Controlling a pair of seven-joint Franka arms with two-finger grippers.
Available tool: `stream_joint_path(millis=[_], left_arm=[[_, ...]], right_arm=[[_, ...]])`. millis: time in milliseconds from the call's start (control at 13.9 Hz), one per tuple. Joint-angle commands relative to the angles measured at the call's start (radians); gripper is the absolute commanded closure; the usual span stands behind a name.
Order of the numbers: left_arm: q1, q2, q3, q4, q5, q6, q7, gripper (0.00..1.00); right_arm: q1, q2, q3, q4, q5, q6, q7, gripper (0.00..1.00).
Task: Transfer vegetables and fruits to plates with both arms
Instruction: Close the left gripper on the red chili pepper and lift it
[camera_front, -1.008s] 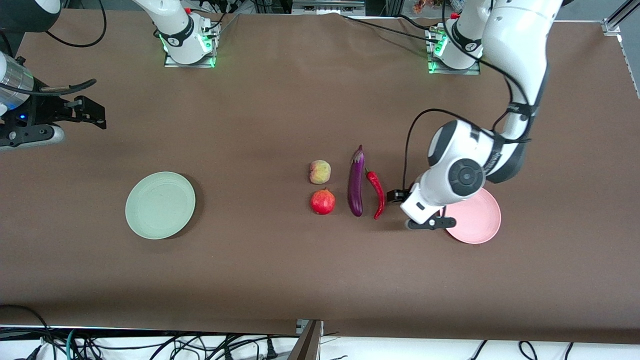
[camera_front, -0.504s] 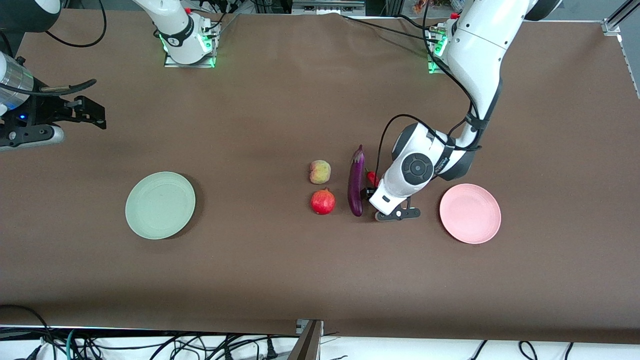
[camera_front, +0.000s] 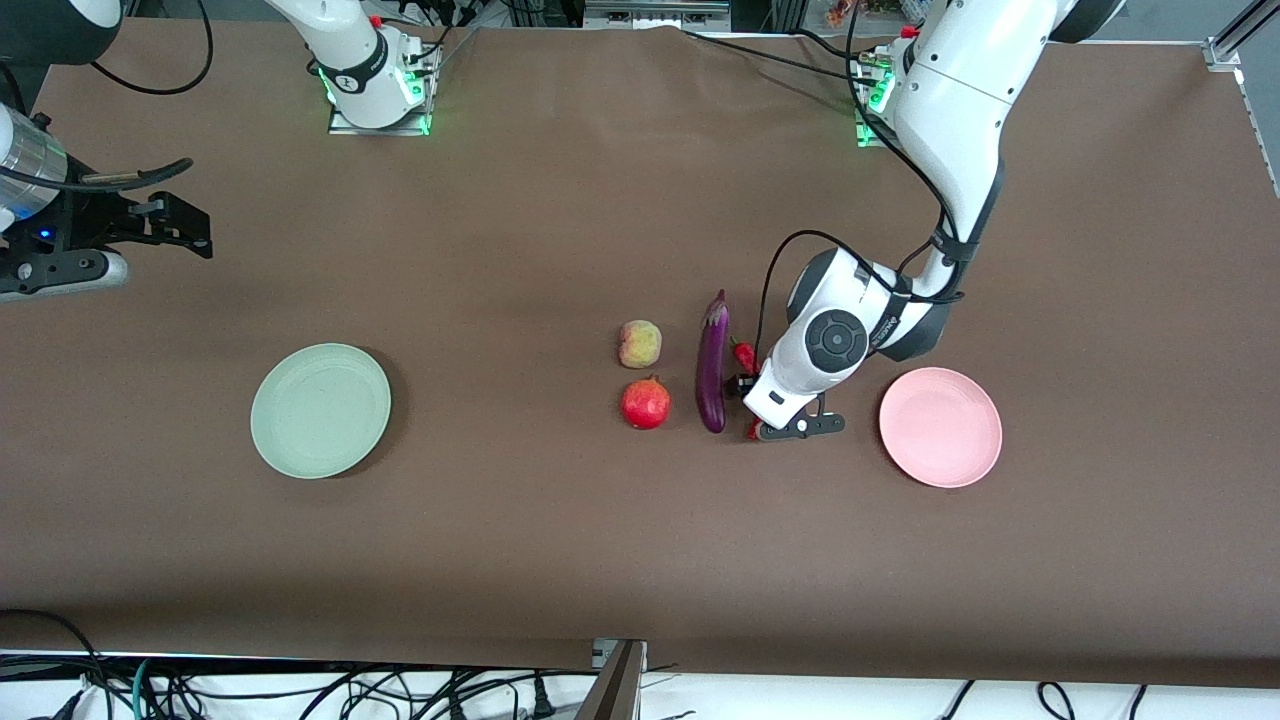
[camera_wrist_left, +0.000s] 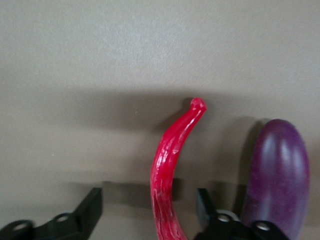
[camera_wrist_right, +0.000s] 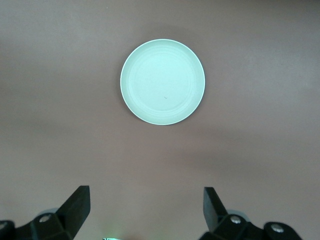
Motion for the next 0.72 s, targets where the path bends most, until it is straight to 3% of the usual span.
stream_joint_path(millis=[0, 288, 504, 648], left_arm=[[0.000, -0.003, -0.001, -0.013, 0.020, 0.009, -0.019, 0.67], [0.004, -0.011, 0.000, -0.006, 0.020, -0.002, -0.016, 0.97], [0.032, -0.052, 0.017, 0.006, 0.024, -0.073, -0.006, 0.99], [0.041, -0.066, 0.054, 0.070, 0.136, -0.193, 0.029, 0.99]], right_arm=[[-0.011, 0.011, 0.011, 0.027, -0.006, -0.013, 0.008, 0.00], [-0.011, 0.011, 0.011, 0.027, -0.006, -0.013, 0.008, 0.00], [-0.011, 0.011, 0.011, 0.027, -0.007, -0.014, 0.008, 0.00], [-0.011, 0.011, 0.011, 0.027, -0.006, -0.013, 0.008, 0.00]])
